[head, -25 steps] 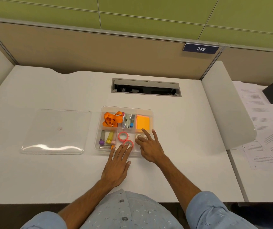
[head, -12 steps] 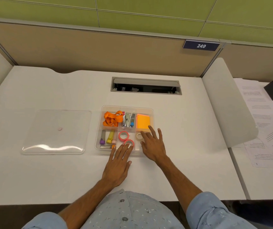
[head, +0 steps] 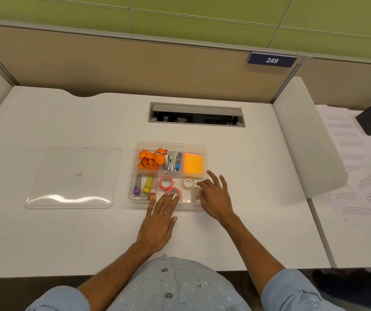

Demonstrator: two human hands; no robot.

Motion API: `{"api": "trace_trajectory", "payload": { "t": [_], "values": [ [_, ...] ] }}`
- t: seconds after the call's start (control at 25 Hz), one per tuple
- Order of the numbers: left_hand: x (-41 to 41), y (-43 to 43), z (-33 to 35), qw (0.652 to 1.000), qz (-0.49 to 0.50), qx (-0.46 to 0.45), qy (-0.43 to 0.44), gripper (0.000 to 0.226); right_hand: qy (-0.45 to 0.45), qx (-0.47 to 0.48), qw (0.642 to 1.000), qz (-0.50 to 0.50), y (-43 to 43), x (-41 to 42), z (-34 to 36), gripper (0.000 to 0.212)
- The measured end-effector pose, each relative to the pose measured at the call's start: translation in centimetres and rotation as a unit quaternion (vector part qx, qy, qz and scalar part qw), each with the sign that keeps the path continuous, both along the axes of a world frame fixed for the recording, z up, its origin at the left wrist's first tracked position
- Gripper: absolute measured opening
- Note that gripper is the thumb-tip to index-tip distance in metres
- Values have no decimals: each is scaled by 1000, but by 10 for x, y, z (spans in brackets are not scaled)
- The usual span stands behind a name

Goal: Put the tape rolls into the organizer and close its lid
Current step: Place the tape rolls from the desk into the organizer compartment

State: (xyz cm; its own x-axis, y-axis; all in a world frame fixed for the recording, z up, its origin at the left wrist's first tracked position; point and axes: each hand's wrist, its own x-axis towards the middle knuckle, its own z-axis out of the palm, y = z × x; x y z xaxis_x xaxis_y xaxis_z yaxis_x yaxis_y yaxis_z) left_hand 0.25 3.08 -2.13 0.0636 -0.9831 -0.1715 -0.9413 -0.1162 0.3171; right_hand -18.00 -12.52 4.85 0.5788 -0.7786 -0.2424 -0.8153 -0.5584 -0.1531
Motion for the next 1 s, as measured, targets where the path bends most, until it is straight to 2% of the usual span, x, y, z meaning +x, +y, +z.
{"api": "trace_trajectory", "payload": {
  "t": [0.4, 0.6, 0.72, 0.84, 1.0],
  "values": [
    [-1, 0, 1, 1000, 1, -15, 10, 66, 4, 4, 1000, -19, -8, 3, 4, 25],
    [-2, 0, 2, 1000, 1, -14, -3, 67, -34, -16, 998, -56, -16, 14, 8, 19],
    [-2, 0, 1, 1000, 1, -5, -10, 67, -58, -13, 988, -139, -16, 34, 12, 20],
    [-2, -1, 2, 1000, 3, 0, -7, 67, -40, 6, 978, -202, -11, 52, 11, 25],
    [-3, -1, 4, 1000, 8, -17, 4, 67, -27, 30, 978, -204, -4, 53, 2, 40]
  ]
}}
